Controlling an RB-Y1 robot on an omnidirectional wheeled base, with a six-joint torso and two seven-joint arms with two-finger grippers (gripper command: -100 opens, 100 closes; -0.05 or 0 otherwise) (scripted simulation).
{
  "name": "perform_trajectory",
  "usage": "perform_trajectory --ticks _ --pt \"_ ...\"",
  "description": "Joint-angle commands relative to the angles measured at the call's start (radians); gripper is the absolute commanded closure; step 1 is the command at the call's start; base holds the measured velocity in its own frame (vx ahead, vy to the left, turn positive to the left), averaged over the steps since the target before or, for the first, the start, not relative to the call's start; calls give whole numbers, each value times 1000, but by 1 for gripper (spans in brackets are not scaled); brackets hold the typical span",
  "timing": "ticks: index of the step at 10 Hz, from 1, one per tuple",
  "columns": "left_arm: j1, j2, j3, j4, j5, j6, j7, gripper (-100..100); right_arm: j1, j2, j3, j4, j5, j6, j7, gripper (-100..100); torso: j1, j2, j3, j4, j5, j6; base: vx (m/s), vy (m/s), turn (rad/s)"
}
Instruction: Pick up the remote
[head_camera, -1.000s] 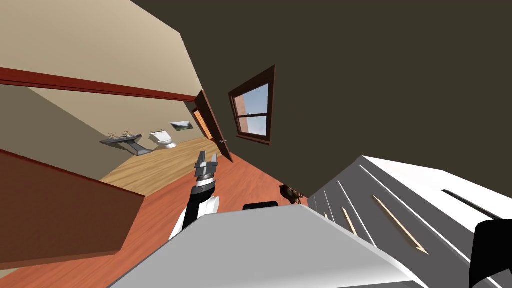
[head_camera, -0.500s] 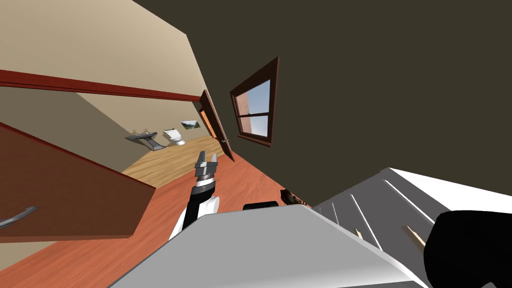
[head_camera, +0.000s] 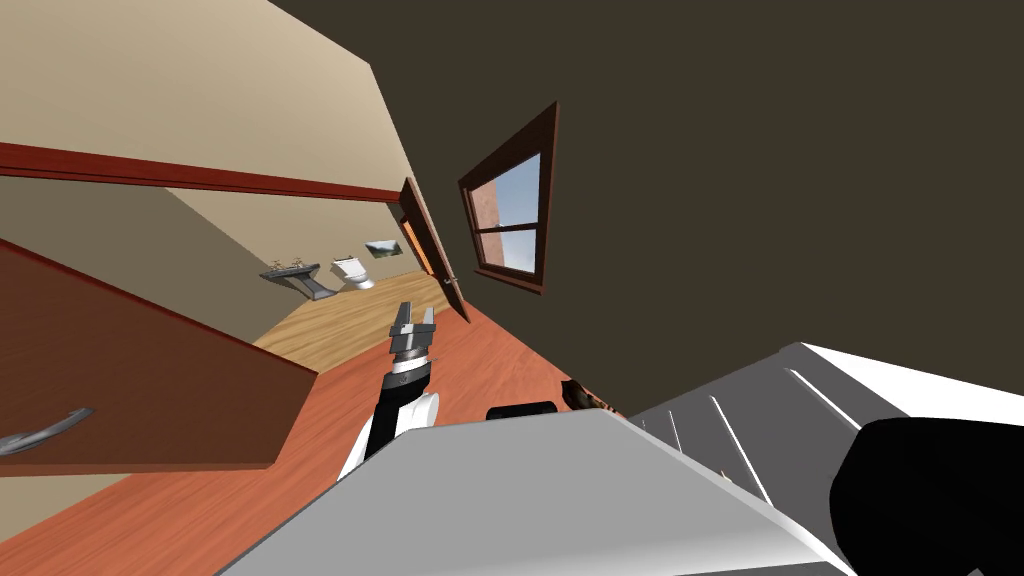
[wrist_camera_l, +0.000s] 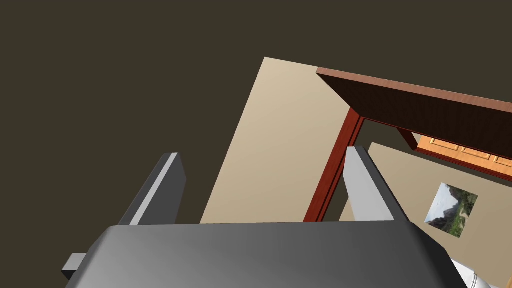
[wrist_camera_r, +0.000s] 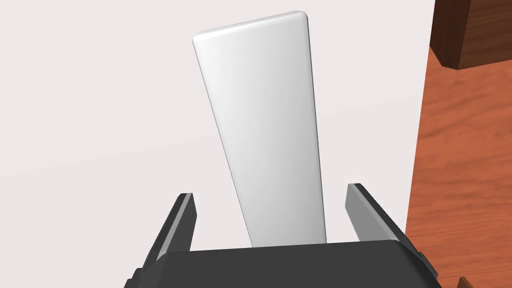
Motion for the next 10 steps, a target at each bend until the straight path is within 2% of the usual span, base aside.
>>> perform_trajectory --ticks 1,3,4,5,9,10 --pt "0 0 0 0 0 0 0 0 -33 -8 20 12 11 18 -8 -100 0 0 0 0 0 0 -2 16 25" --pt "0 0 0 0 0 0 0 0 -67 -15 42 22 23 36 -16 -100 1 1 0 0 0 0 -5 16 16" --pt "0 0 0 0 0 0 0 0 -53 -13 32 18 18 28 -14 -100 1 1 1 0 0 0 0 0 0" --pt "0 0 0 0 0 0 0 0 -54 -13 33 19 19 30 -15 100 -1 1 1 1 -1 0 0 0 0" --pt "0 0 0 0 0 0 0 0 -54 -13 33 19 19 30 -14 100 -2 1 1 1 -1 0 0 1 3" --pt "0 0 0 0 0 0 0 0 -54 -13 33 19 19 30 -14 0 -2 1 1 1 -1 0 0 0 0"
